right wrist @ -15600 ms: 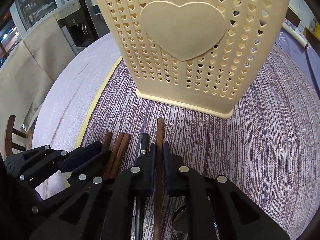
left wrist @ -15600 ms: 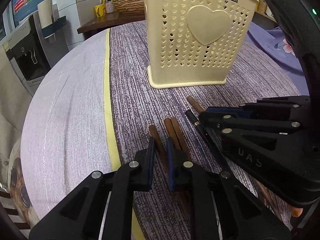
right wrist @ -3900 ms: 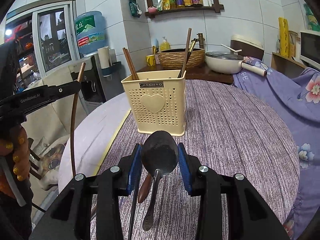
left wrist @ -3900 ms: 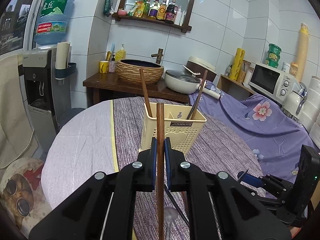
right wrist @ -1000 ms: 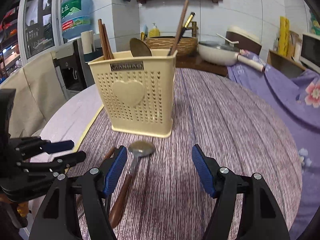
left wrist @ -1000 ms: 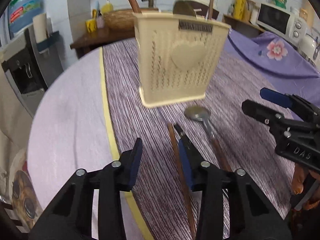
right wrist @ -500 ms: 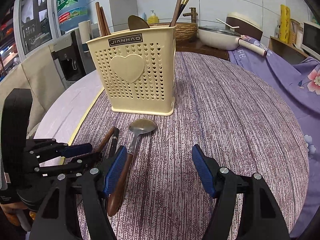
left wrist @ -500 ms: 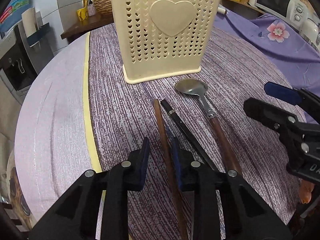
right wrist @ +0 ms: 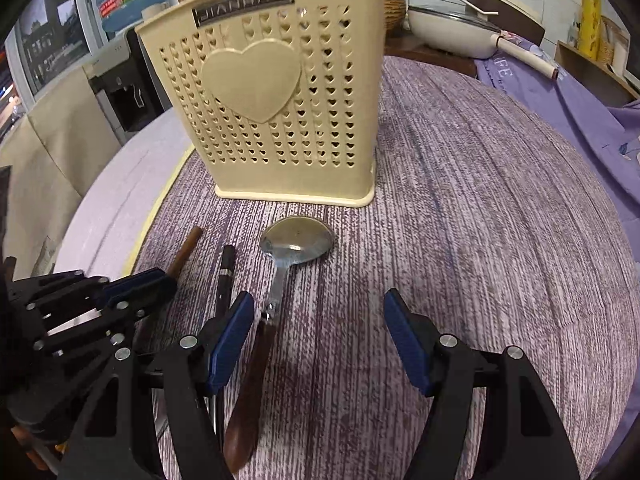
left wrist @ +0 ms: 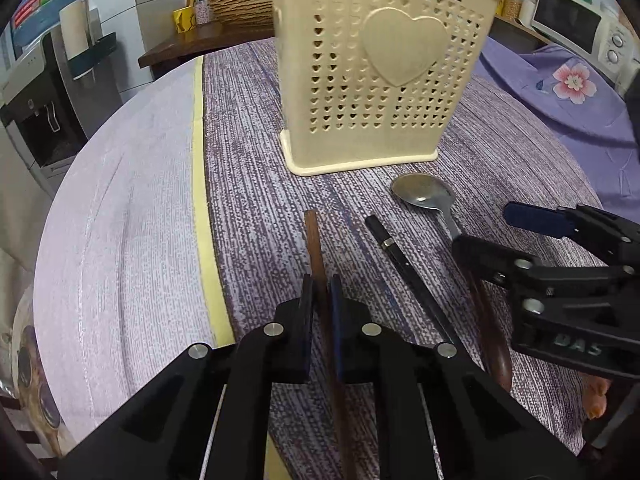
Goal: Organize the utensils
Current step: 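Move both open tools back to the remaining chopstick and spoon on the table, then close the left tool on a wooden chopstick while the right tool grips a steel spoon, then lift the chopstick and spoon and carry both over the holder, then lower the chopstick and spoon into the holder and open both tools, then move the left tool to the clear plastic spoon while the right tool approaches the black chopstick, then close the left tool on the clear spoon while the right tool grips the black chopstick, then lift the clear spoon with the left tool while the right tool lifts the black chopstick, then carry the black chopstick over the holder with the right tool while the left tool brings the clear spoon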
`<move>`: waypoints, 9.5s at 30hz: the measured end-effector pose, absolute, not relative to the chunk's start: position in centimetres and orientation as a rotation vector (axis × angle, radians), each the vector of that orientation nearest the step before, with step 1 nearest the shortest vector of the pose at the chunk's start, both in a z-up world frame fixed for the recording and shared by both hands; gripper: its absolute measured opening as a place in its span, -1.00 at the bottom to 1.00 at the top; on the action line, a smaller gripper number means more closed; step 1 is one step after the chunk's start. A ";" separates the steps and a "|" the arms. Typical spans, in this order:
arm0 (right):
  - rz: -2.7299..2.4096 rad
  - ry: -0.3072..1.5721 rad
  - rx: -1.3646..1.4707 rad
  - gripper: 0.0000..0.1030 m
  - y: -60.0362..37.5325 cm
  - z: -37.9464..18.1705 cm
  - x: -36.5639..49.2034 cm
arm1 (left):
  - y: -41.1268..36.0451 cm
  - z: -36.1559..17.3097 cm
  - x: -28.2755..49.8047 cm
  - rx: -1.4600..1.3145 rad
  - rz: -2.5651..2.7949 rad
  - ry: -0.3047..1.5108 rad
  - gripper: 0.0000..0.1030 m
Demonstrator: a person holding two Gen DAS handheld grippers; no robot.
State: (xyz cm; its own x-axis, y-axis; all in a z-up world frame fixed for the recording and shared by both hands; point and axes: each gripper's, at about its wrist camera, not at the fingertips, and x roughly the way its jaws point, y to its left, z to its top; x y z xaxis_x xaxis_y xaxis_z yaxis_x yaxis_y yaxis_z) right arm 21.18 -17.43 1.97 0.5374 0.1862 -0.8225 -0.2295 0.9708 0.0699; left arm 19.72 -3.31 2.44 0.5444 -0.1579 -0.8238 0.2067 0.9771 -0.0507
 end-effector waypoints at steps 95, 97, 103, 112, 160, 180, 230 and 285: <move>0.284 0.345 -0.040 -0.11 -19.3 28.3 21.5 | -2.9 33.2 20.4 -0.092 -0.204 0.302 -0.86; 0.260 0.346 -0.049 -0.11 -19.1 28.3 22.6 | -3.0 33.7 21.4 -0.097 -0.176 0.283 -0.87; 0.231 0.401 -0.057 -0.11 -18.5 25.0 24.8 | -3.5 31.1 24.2 -0.094 -0.144 0.320 -0.86; 0.205 0.495 -0.071 -0.11 -18.5 18.8 26.3 | -3.8 22.9 25.9 -0.075 -0.148 0.446 -0.87; 0.230 0.620 -0.079 0.51 -20.6 7.6 9.0 | -1.0 6.3 9.1 -0.002 -0.328 0.789 0.61; 0.197 0.679 -0.024 0.51 -22.7 5.4 8.2 | -5.9 2.2 10.9 0.103 -0.356 0.930 -0.07; 0.386 0.968 -0.147 -0.85 -11.2 1.5 18.8 | 1.6 8.3 12.1 -0.117 -0.245 0.790 -0.35; 0.340 0.645 0.129 -0.86 -23.9 11.8 12.6 | -12.0 2.2 17.7 0.212 -0.390 0.986 -0.29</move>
